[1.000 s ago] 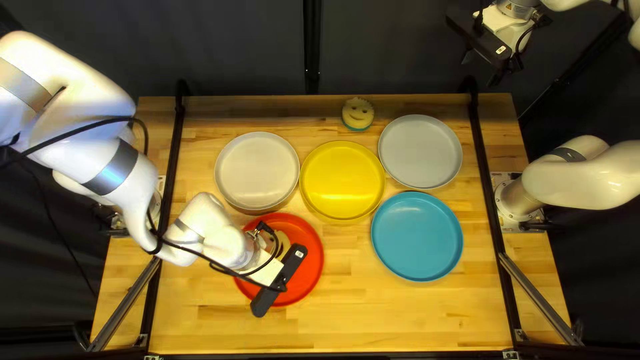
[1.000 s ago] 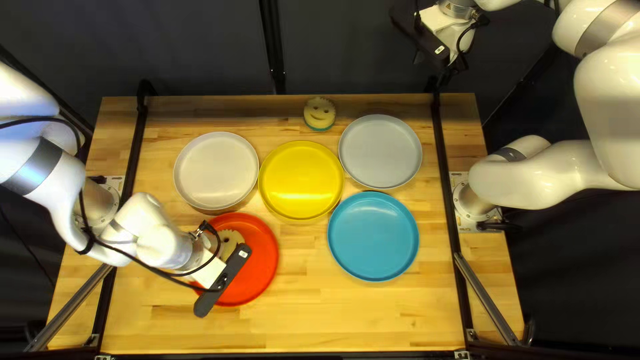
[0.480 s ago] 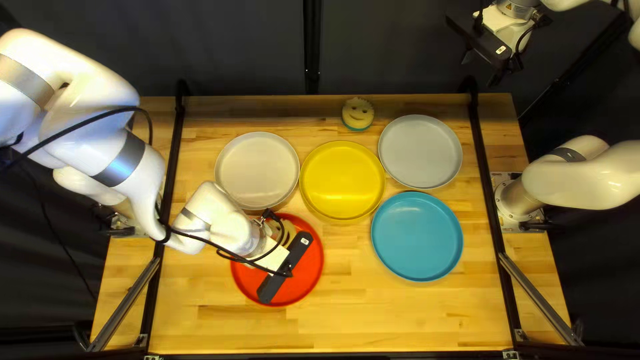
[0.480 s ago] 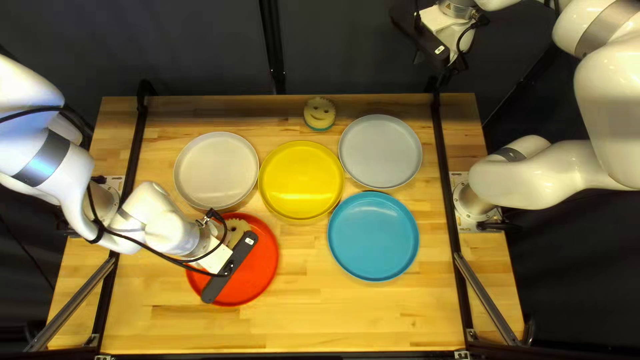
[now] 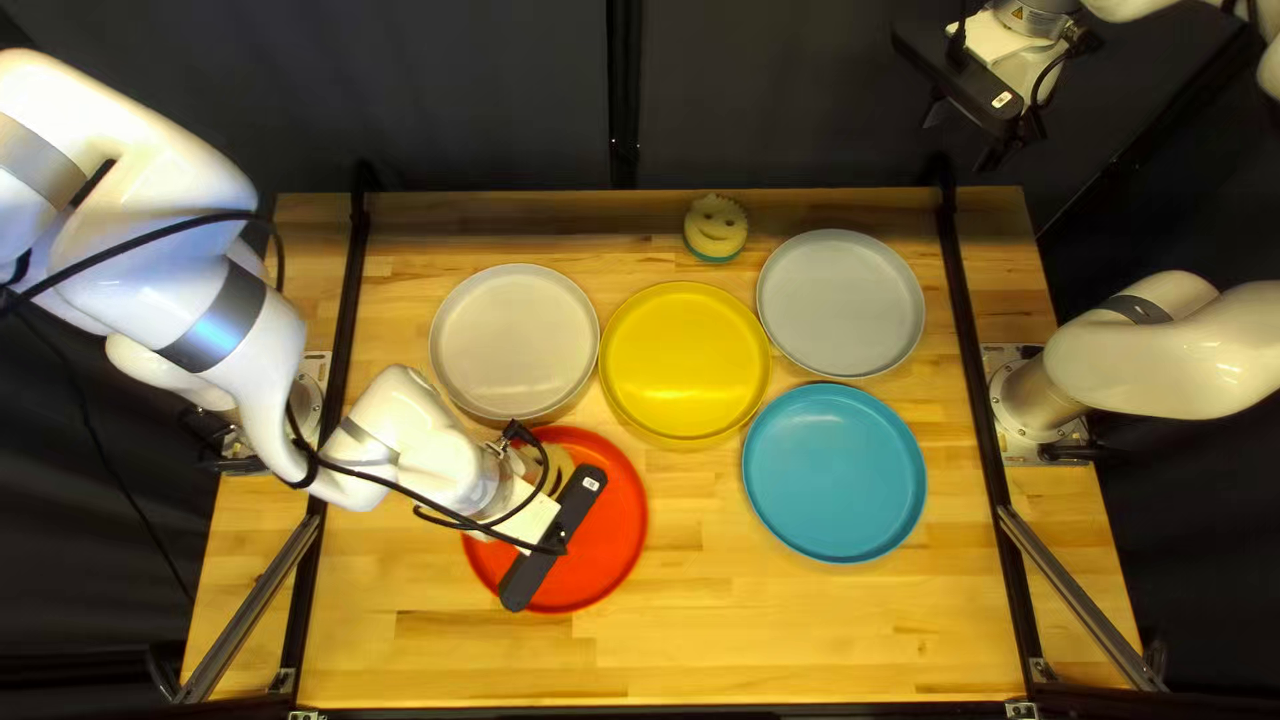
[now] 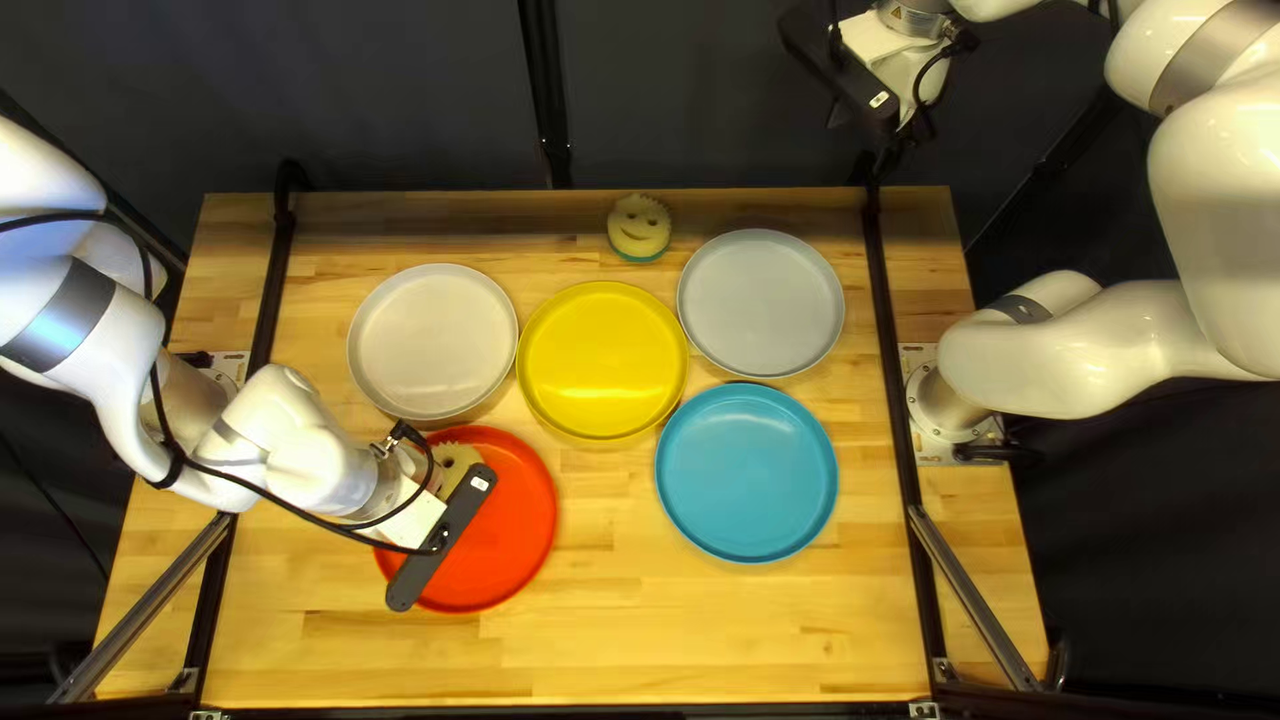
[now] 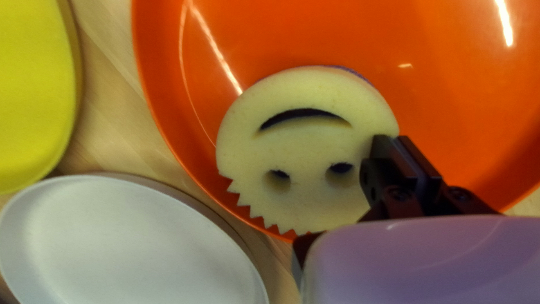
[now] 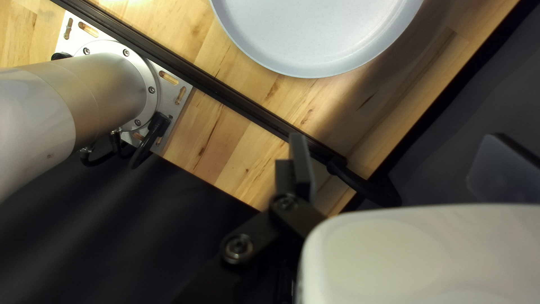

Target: Pick up sponge and scrub the plate

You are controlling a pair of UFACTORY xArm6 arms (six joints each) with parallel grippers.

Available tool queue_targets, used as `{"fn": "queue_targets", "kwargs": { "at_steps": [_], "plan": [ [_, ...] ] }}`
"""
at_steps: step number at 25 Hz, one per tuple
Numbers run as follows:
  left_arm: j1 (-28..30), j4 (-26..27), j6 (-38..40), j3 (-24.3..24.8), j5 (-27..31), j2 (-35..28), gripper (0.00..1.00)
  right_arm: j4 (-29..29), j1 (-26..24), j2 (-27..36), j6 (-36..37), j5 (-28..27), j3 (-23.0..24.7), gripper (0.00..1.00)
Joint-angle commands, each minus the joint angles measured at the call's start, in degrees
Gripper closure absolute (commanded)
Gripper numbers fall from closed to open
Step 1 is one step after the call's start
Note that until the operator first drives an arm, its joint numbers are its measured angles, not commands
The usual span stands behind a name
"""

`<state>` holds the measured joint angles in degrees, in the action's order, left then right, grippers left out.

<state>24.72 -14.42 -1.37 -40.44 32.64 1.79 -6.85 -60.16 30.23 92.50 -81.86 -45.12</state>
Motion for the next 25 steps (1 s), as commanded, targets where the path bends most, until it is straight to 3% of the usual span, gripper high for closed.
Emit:
{"fn": "queue_targets", "kwargs": {
  "at_steps": [1, 9, 13, 16, 17, 18, 22, 25],
  "plan": [
    [1.8, -2.8, -1.0, -12.2, 5.6, 5.9, 1.00, 0.0, 0.0, 0.0, 0.0, 0.0, 0.0, 0.00],
    [3.4, -6.4, -4.4, -28.0, 6.1, 18.5, 1.00, 0.0, 0.0, 0.0, 0.0, 0.0, 0.0, 0.00],
    [3.4, -6.7, -6.3, -31.1, 2.8, 23.2, 1.00, 0.0, 0.0, 0.0, 0.0, 0.0, 0.0, 0.00],
    [2.7, -5.3, -8.7, -30.3, -2.1, 25.0, 1.00, 0.0, 0.0, 0.0, 0.0, 0.0, 0.0, 0.00],
    [2.5, -4.8, -9.3, -29.9, -2.9, 25.1, 0.83, 0.0, 0.0, 0.0, 0.0, 0.0, 0.0, 0.00],
    [2.3, -4.2, -10.0, -29.3, -4.0, 24.9, 0.00, 0.0, 0.0, 0.0, 0.0, 0.0, 0.0, 0.00],
    [2.0, -3.4, -11.2, -26.1, -4.2, 21.9, 0.00, 0.0, 0.0, 0.0, 0.0, 0.0, 0.0, 0.00],
    [1.4, -4.0, -10.0, -20.4, -2.6, 15.8, 0.00, 0.0, 0.0, 0.0, 0.0, 0.0, 0.0, 0.00]
  ]
}}
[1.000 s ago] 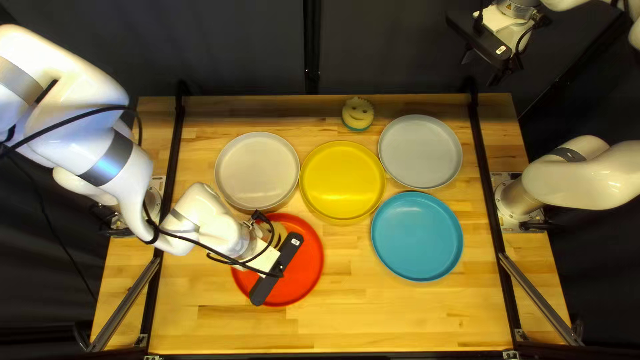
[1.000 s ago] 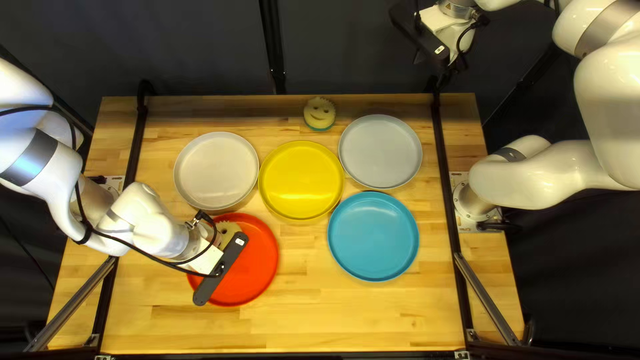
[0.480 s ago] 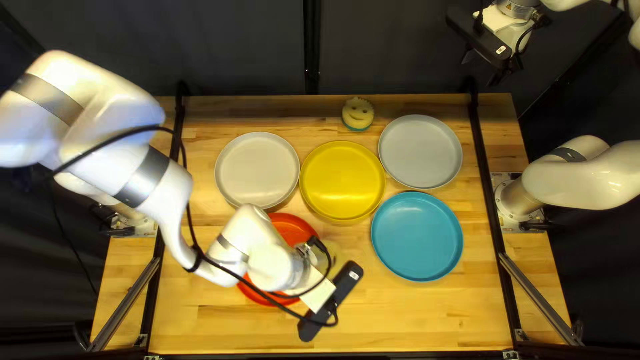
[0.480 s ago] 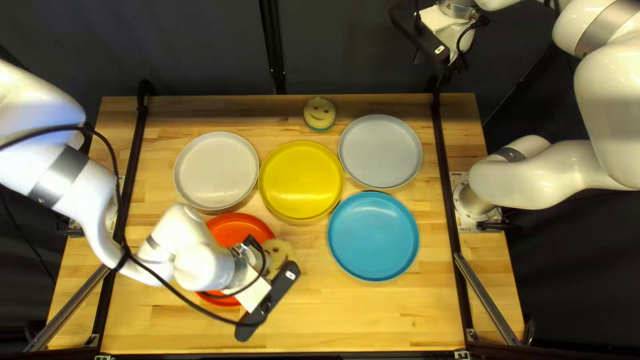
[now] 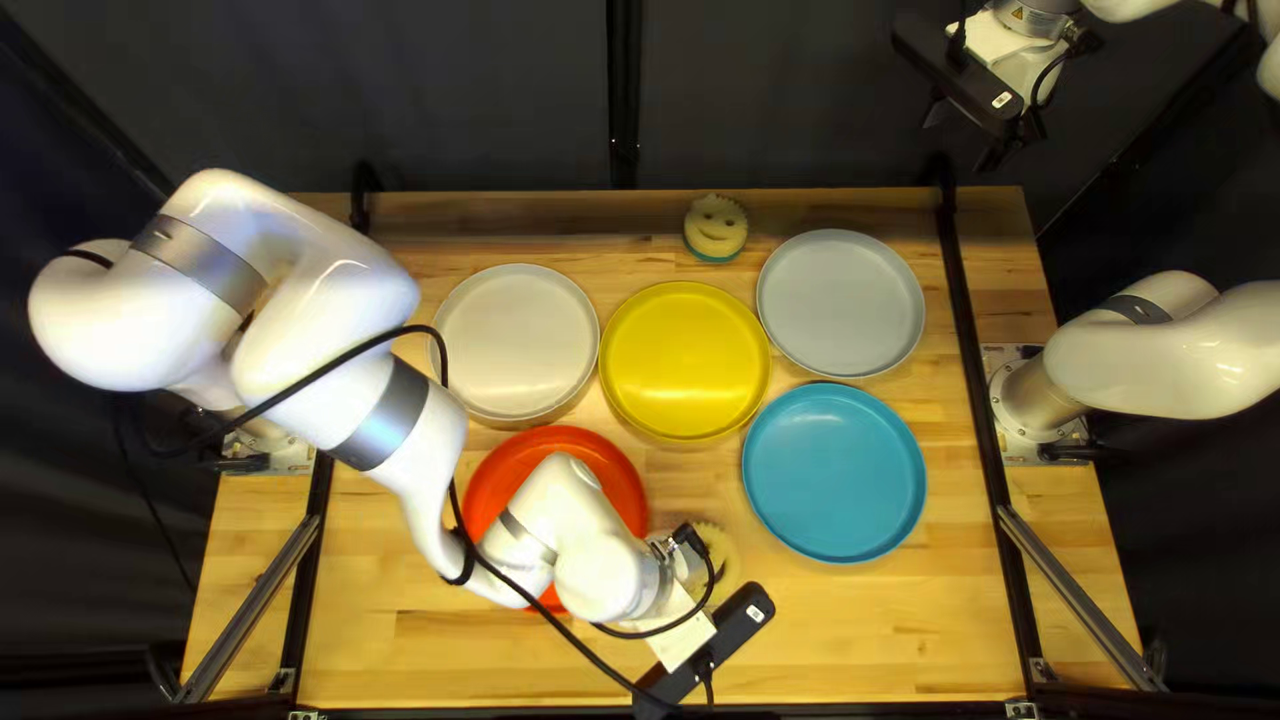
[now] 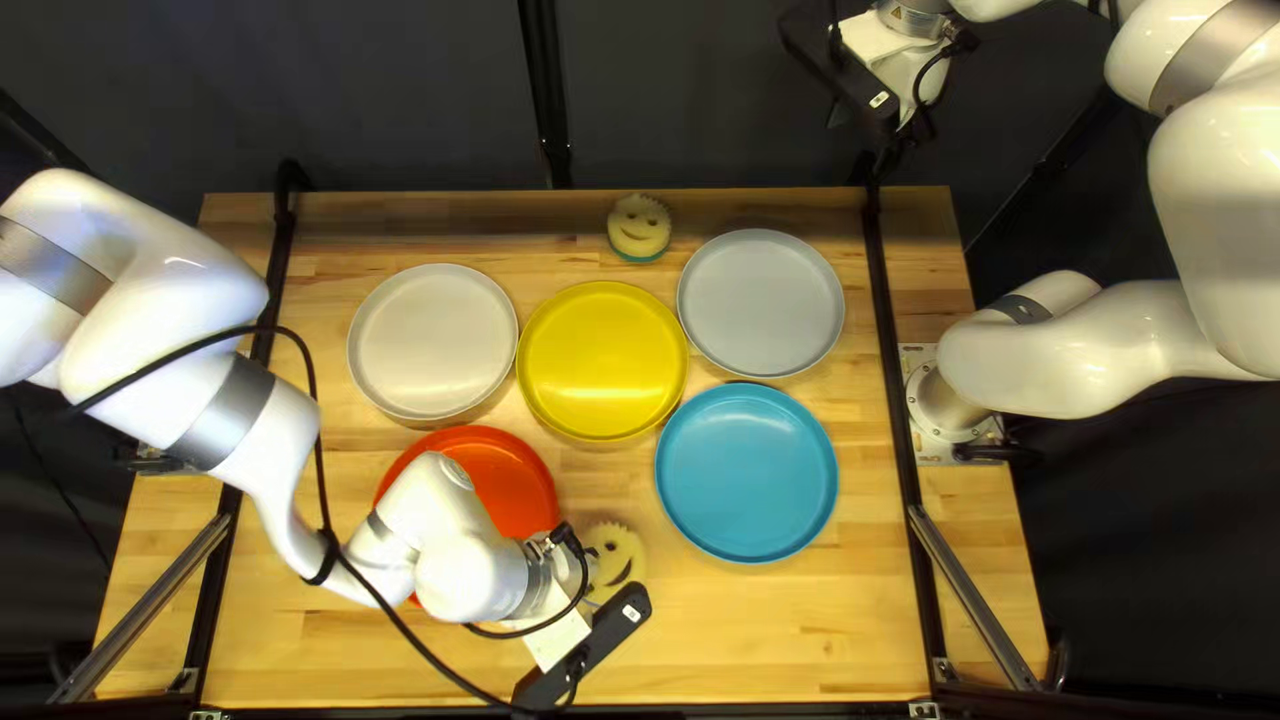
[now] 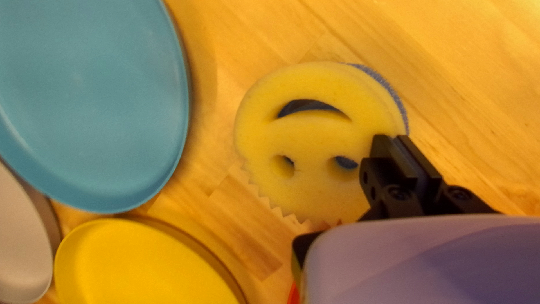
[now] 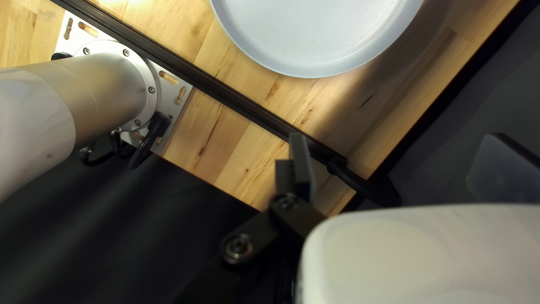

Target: Pick up sponge and scrub the plate

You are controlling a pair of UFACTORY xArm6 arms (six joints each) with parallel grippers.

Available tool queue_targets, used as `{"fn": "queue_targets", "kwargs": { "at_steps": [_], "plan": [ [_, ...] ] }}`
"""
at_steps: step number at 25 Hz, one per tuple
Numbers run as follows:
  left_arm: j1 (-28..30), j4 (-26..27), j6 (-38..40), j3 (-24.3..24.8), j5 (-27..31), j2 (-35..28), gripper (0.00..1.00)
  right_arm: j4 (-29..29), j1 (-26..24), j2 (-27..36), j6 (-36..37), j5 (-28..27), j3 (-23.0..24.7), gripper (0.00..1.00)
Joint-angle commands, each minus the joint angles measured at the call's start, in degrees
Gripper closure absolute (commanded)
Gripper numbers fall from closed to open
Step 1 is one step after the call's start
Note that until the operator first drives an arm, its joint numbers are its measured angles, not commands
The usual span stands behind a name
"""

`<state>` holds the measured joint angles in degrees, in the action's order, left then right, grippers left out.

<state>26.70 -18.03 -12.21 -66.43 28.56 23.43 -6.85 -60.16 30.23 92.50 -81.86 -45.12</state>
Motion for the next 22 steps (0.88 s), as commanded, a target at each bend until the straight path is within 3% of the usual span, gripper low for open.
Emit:
{"fn": "queue_targets", "kwargs": {
  "at_steps": [1, 6, 16, 22],
  "plan": [
    [-0.8, -0.6, 1.5, 7.1, 2.1, -7.5, 0.00, 0.0, 0.0, 0.0, 0.0, 0.0, 0.0, 0.00],
    [-1.5, -0.2, 4.2, 18.5, 8.6, -22.0, 0.00, 0.0, 0.0, 0.0, 0.0, 0.0, 0.0, 0.00],
    [-4.9, 4.0, 3.9, 33.3, 29.3, -51.5, 0.00, 0.0, 0.0, 0.0, 0.0, 0.0, 0.0, 0.00],
    [-4.6, 4.2, 4.6, 34.3, 30.5, -53.5, 0.00, 0.0, 0.0, 0.0, 0.0, 0.0, 0.0, 0.00]
  ]
}}
